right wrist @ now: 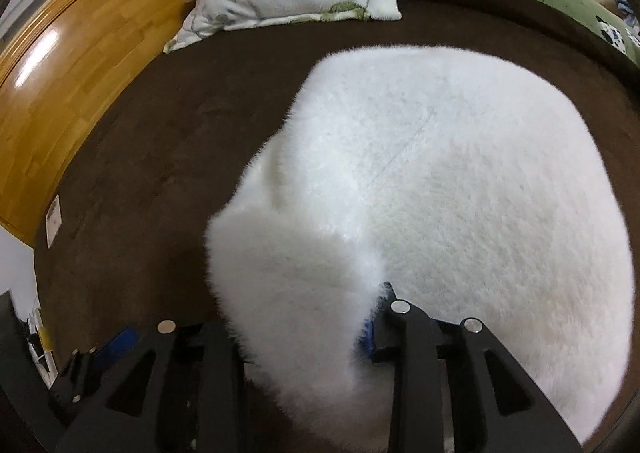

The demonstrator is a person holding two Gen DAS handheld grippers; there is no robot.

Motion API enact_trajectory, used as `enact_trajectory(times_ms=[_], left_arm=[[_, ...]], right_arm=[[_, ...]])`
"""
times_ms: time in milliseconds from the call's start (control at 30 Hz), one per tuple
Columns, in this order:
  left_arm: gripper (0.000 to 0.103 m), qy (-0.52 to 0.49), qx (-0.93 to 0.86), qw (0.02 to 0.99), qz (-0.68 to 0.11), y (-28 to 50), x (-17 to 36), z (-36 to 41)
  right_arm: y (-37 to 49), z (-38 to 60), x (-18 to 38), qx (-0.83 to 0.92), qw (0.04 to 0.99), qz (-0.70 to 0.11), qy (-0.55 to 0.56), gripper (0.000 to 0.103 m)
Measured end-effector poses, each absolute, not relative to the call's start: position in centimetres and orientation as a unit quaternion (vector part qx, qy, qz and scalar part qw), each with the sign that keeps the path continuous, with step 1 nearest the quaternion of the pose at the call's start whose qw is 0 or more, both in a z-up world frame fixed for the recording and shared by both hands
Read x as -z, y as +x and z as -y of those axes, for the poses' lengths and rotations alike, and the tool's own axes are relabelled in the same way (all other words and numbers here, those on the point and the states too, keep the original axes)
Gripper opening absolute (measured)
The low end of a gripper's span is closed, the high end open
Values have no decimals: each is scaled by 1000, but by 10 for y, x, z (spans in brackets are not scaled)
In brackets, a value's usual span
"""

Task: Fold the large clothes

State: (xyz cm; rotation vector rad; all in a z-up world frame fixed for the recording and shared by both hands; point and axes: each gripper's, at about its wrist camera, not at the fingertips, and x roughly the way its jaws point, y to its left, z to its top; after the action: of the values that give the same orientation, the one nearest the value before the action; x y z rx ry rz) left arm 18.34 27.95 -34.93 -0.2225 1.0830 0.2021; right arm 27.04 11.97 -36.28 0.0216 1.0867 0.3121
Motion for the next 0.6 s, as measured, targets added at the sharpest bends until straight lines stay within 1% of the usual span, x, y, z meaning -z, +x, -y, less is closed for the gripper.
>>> enact_trajectory(times_ms=[100, 200, 233, 267, 300, 333, 367, 600], left_arm=[[96, -113, -109, 843, -514, 173, 349, -290], [96, -113, -115, 843, -514, 169, 347, -295], [96, -112, -118, 843, -513, 167, 345, -296], [96, -111, -120, 844, -511, 166, 342, -297], [96, -112, -121, 844, -510, 164, 340, -299], [96, -114, -122, 844, -510, 164, 337, -300], [96, -117, -123, 843, -511, 162, 334, -302], [96, -131, -136, 846, -499, 154, 290, -311]], right_arm=[[268, -121, 363, -151, 845, -513, 3, 31], [266, -120, 363, -157, 841, -517, 9, 35], [268, -119, 362, -163, 838, -520, 14, 40], [271, -121, 361, -169, 836, -522, 19, 50], [272, -123, 358, -185, 830, -525, 23, 57], [273, -126, 356, -194, 827, -527, 22, 72], [273, -129, 352, -211, 822, -529, 26, 84], [272, -95, 303, -198, 842, -493, 92, 86]])
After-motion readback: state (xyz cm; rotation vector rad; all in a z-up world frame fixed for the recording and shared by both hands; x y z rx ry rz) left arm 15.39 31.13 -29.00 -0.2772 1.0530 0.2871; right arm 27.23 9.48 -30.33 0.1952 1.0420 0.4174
